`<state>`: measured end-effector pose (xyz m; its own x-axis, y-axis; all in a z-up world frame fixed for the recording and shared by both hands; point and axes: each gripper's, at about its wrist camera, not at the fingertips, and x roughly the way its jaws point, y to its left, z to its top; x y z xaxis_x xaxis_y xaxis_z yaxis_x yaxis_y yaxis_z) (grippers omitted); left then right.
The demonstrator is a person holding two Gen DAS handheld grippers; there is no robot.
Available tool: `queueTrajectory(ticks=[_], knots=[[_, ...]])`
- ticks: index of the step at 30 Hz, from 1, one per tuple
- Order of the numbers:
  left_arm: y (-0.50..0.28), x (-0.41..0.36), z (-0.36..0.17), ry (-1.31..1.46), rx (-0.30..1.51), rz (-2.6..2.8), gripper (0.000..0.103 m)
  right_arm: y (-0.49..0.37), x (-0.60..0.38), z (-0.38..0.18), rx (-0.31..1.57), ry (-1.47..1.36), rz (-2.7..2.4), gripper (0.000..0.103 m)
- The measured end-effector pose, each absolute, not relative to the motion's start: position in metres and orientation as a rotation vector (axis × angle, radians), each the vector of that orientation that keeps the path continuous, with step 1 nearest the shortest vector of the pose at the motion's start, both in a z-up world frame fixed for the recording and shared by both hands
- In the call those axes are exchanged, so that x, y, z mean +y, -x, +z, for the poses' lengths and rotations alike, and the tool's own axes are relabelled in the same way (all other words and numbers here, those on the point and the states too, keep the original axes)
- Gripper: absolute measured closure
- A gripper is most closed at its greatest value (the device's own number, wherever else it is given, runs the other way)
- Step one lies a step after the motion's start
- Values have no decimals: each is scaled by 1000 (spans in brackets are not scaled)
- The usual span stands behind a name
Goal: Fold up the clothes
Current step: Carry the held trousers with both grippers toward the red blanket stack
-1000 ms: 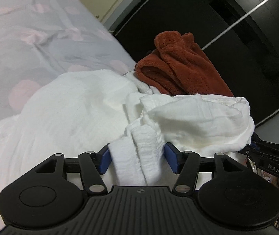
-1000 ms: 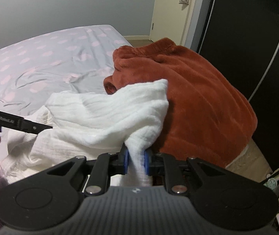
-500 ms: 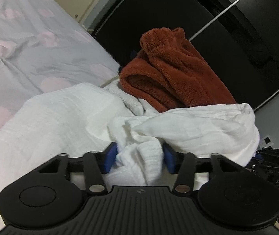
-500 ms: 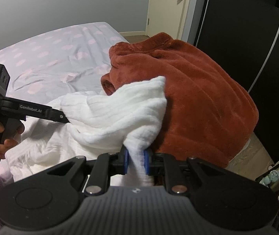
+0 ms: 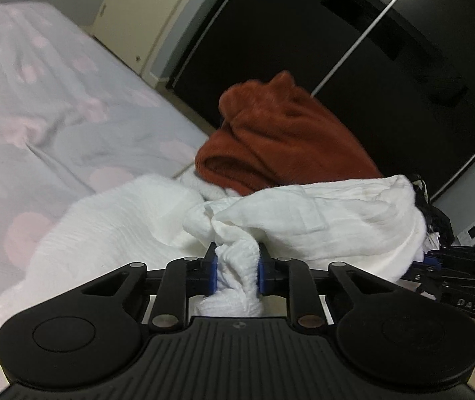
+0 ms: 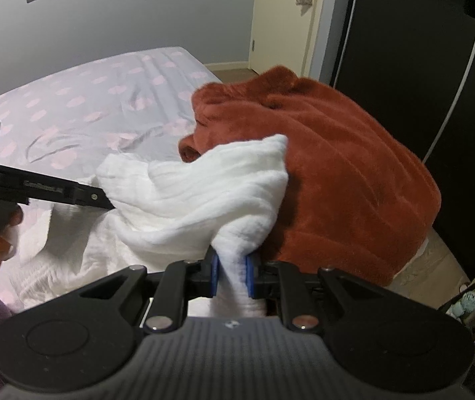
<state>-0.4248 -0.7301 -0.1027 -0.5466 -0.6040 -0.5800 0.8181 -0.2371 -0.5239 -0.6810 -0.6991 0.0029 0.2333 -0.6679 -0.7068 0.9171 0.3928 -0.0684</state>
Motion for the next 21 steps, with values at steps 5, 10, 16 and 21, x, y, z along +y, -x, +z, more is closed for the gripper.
queueTrajectory(ticks=[5, 10, 16, 21], knots=[[424, -692, -68, -285, 954, -1879, 86, 684, -685, 18, 683, -370, -1108, 86], [429, -648, -33, -231, 870, -1858, 87, 691, -664, 39, 629, -321, -1084, 86], [440, -598, 2, -149, 814, -1873, 87, 709, -632, 68, 556, -289, -1075, 86], [443, -559, 26, -78, 779, -1877, 87, 716, -618, 99, 524, -239, -1042, 86]])
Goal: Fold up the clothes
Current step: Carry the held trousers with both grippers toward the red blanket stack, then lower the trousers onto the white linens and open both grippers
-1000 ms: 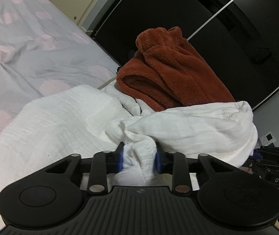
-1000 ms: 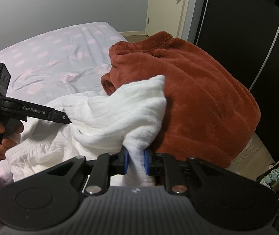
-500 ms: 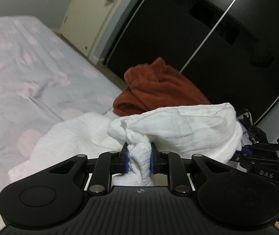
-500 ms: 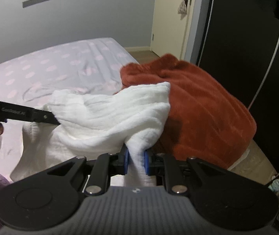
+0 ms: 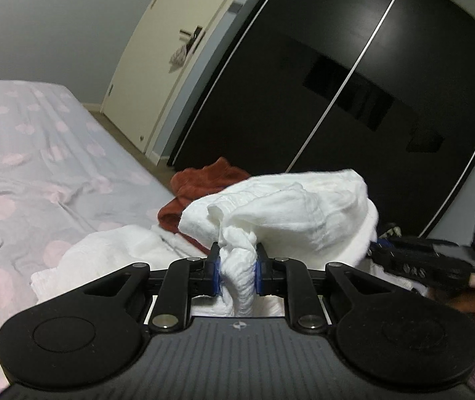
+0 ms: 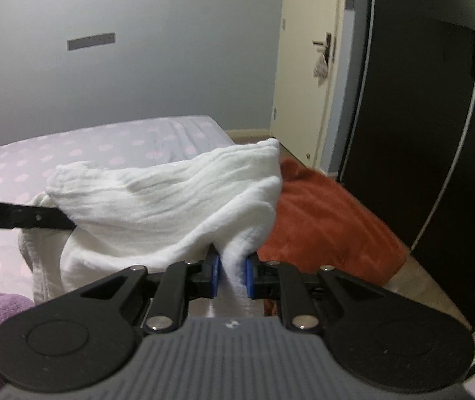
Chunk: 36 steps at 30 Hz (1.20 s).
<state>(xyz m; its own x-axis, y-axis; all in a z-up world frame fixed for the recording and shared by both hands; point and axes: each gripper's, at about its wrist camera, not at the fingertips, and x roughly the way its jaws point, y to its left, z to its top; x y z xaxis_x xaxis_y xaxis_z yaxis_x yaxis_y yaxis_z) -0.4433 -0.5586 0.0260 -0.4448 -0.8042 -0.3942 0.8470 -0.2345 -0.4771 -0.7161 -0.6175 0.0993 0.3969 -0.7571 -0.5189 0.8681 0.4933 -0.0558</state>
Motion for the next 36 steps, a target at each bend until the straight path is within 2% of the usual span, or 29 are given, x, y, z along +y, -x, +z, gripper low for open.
queueTrajectory(ticks=[4, 7, 18, 20, 24, 30, 33, 36], knots=[[433, -539, 32, -30, 771, -1828, 87, 698, -627, 117, 552, -178, -957, 86], [416, -542, 23, -12, 807, -1730, 88, 671, -651, 111, 608, -175, -869, 86], [367, -650, -74, -117, 1071, -1441, 88, 570, -778, -2, 904, -279, -772, 85], [359, -662, -85, -131, 1118, -1422, 88, 569, -790, -14, 908, -303, -782, 78], [345, -677, -104, -147, 1192, -1394, 87, 584, -791, -22, 859, -355, -823, 54], [337, -676, -121, -132, 1267, -1383, 86, 646, -725, -10, 672, -430, -1024, 38], [337, -679, -122, -134, 1268, -1385, 86, 683, -691, -18, 541, -551, -1129, 19], [337, -680, -124, -133, 1274, -1380, 86, 707, -679, -41, 419, -690, -1174, 16]])
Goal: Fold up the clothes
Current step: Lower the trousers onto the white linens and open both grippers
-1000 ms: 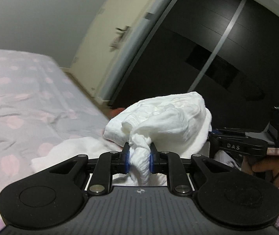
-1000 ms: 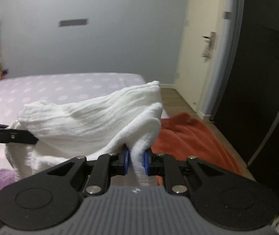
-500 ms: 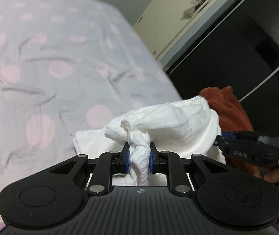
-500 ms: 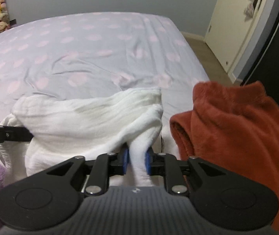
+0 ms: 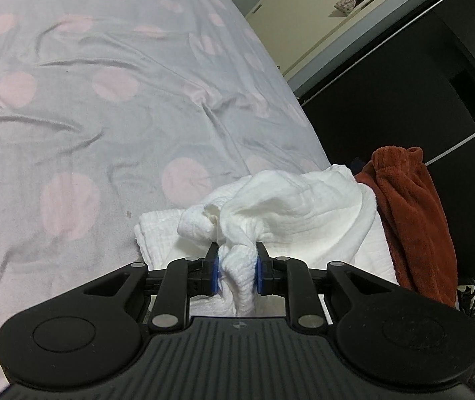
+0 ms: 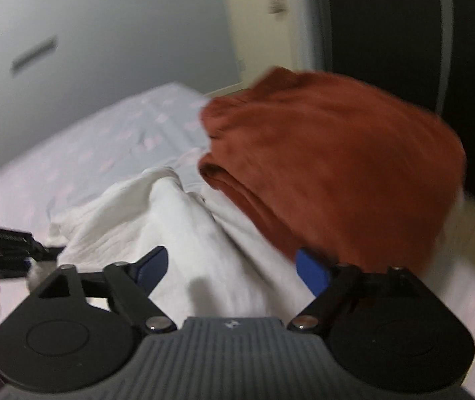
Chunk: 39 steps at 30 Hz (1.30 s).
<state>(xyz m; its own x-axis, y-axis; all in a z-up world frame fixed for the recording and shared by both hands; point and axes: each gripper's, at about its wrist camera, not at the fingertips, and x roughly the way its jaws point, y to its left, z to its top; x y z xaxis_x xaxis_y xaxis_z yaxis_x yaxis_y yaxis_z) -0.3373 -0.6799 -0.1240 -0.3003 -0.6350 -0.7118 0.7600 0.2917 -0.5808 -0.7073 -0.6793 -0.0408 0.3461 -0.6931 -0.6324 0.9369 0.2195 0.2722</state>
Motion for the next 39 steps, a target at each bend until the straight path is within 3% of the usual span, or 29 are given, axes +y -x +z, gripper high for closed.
queueTrajectory(ticks=[3, 5, 7, 11, 14, 23, 28, 32, 34, 39], knots=[[337, -678, -121, -134, 1276, -1382, 86, 717, -675, -69, 320, -836, -1219, 16], [336, -677, -119, -136, 1273, -1389, 86, 721, -673, -89, 235, -954, -1210, 24], [335, -676, -117, -130, 1282, -1392, 86, 721, -670, -98, 175, -1016, -1188, 67], [339, -672, -106, -108, 1303, -1405, 86, 720, -652, -67, 99, -959, -1212, 80], [347, -668, -103, -113, 1343, -1427, 86, 732, -653, -52, 91, -970, -1247, 81], [358, -678, -140, -301, 1288, -1442, 81, 735, -674, -123, 139, -1086, -1368, 81], [350, -669, -112, -322, 1204, -1511, 72, 734, -658, -105, 165, -1021, -1359, 55], [346, -668, -77, -353, 1039, -1559, 61, 739, -621, -71, 193, -912, -1376, 49], [347, -681, -65, -364, 996, -1605, 61, 735, -616, -62, 189, -881, -1382, 45], [366, -730, -56, -412, 975, -1723, 58, 728, -616, -54, 156, -861, -1381, 45]])
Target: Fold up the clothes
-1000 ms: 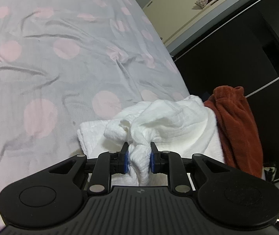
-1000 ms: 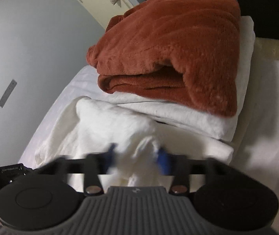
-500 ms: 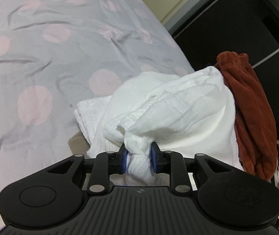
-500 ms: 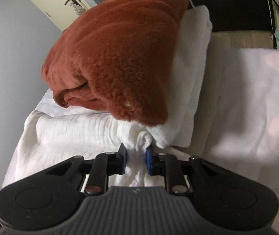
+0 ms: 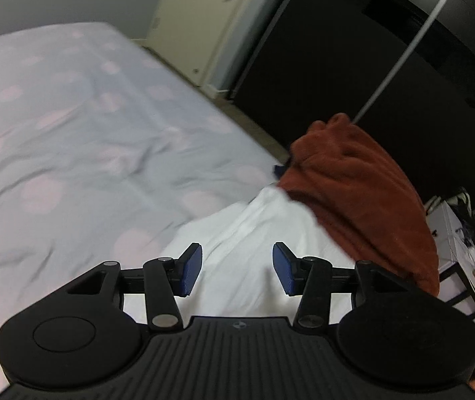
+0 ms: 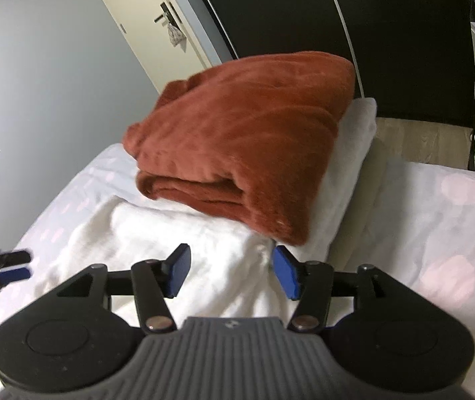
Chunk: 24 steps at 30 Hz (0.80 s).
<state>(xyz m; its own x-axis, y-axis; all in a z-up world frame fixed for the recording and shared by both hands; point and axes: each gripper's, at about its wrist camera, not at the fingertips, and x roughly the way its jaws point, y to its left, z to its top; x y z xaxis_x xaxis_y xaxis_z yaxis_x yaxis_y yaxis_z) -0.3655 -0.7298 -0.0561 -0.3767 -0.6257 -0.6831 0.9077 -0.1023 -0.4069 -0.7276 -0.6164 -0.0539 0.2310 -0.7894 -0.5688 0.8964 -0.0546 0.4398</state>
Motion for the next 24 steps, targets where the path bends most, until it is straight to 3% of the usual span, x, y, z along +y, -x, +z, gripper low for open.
queueTrajectory(ticks=[8, 9, 10, 11, 12, 17, 18, 21, 24], knots=[[406, -803, -96, -509, 1094, -1772, 59, 719, -641, -80, 180, -961, -1438, 45], [408, -807, -102, -513, 1111, -1778, 72, 719, -642, -83, 183, -974, -1438, 47], [410, -810, -107, -516, 1126, -1784, 83, 719, -643, -84, 187, -963, -1438, 66], [409, -810, -109, -499, 1126, -1798, 88, 718, -644, -84, 191, -948, -1438, 81], [406, -811, -110, -478, 1116, -1807, 92, 717, -645, -85, 195, -934, -1438, 86], [381, -818, -118, -385, 1119, -1769, 96, 718, -643, -87, 214, -897, -1456, 89], [379, -822, -124, -395, 1128, -1750, 103, 717, -645, -90, 227, -900, -1458, 89], [376, -827, -133, -491, 1029, -1638, 103, 716, -649, -100, 279, -903, -1472, 89], [356, -822, -135, -408, 1118, -1643, 103, 719, -647, -100, 256, -924, -1455, 85]])
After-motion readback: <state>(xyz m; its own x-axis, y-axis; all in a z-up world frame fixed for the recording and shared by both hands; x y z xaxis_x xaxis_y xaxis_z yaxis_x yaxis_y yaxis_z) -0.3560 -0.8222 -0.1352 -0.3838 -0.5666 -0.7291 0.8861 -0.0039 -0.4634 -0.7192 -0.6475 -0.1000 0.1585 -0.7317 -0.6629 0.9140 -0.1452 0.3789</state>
